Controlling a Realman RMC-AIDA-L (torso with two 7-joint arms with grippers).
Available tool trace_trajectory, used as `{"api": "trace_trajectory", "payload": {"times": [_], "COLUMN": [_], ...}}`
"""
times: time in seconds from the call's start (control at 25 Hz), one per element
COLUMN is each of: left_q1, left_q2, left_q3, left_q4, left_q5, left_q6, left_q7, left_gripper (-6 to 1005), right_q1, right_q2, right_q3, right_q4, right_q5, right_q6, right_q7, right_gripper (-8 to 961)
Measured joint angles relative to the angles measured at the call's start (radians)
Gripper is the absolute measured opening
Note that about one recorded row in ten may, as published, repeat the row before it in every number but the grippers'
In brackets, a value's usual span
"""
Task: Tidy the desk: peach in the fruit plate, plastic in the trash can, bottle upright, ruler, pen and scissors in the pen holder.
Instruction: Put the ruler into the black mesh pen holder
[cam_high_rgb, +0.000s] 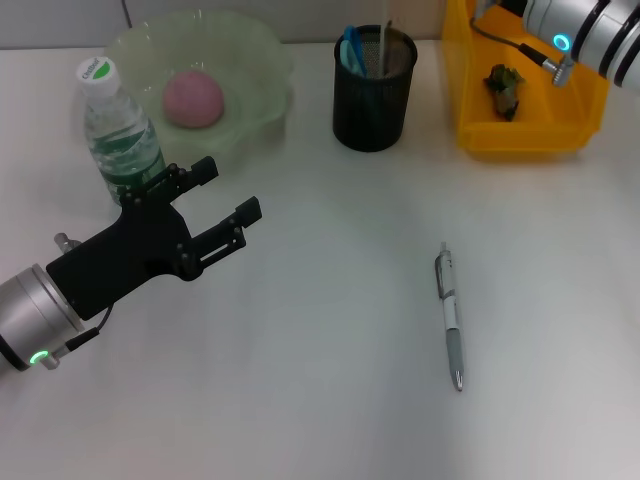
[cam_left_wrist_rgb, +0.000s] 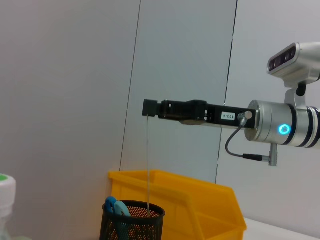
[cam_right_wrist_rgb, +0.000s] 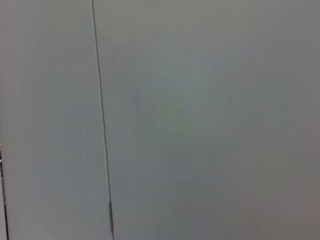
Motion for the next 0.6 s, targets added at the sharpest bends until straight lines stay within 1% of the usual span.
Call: {"api": "trace_trajectory", "payload": {"times": [0.6], "left_q1": [-0.003], "left_q2": [0.000], "left_q3": [0.000], "left_q4": [0.000], "left_q5": [0.000], "left_q6": [0.006], "left_q7": [0.000], "left_gripper": [757], "right_q1": [0.003], "right_q2": [0.001], "right_q3": [0.000], "right_q4": [0.059], "right_q5": [0.000], "right_q6": [0.014], "right_q7": [-0.028], "right_gripper": [382]}}
